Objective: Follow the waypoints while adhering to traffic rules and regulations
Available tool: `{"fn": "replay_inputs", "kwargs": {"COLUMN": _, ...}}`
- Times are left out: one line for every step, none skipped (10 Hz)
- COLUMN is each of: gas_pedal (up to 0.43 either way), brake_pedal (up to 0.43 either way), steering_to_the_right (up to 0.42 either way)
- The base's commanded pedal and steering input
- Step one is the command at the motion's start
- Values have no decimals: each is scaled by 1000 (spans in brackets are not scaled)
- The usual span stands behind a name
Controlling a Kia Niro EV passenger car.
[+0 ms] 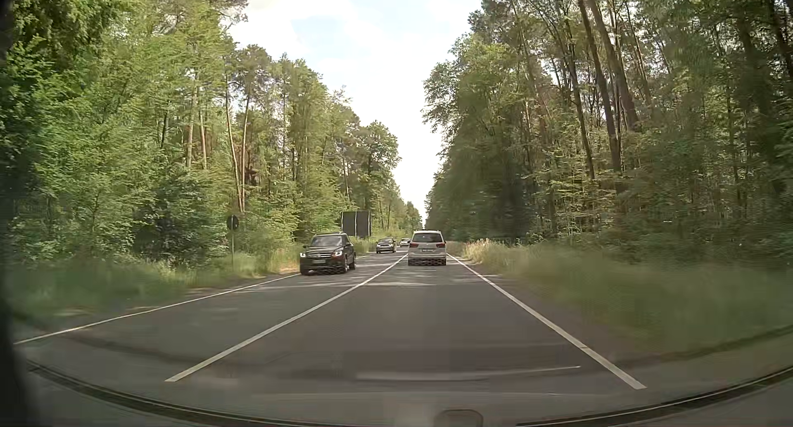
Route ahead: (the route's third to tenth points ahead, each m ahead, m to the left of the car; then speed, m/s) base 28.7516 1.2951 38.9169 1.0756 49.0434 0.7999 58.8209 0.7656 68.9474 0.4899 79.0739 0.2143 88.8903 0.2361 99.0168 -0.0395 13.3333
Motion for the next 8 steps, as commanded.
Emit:
{"fn": "replay_inputs", "kwargs": {"gas_pedal": 98, "brake_pedal": 37, "steering_to_the_right": -2}}
{"fn": "replay_inputs", "kwargs": {"gas_pedal": 98, "brake_pedal": 37, "steering_to_the_right": -2}}
{"fn": "replay_inputs", "kwargs": {"gas_pedal": 98, "brake_pedal": 37, "steering_to_the_right": -2}}
{"fn": "replay_inputs", "kwargs": {"gas_pedal": 98, "brake_pedal": 37, "steering_to_the_right": -1}}
{"fn": "replay_inputs", "kwargs": {"gas_pedal": 110, "brake_pedal": 37, "steering_to_the_right": -1}}
{"fn": "replay_inputs", "kwargs": {"gas_pedal": 110, "brake_pedal": 37, "steering_to_the_right": 1}}
{"fn": "replay_inputs", "kwargs": {"gas_pedal": 110, "brake_pedal": 37, "steering_to_the_right": 3}}
{"fn": "replay_inputs", "kwargs": {"gas_pedal": 110, "brake_pedal": 37, "steering_to_the_right": 3}}
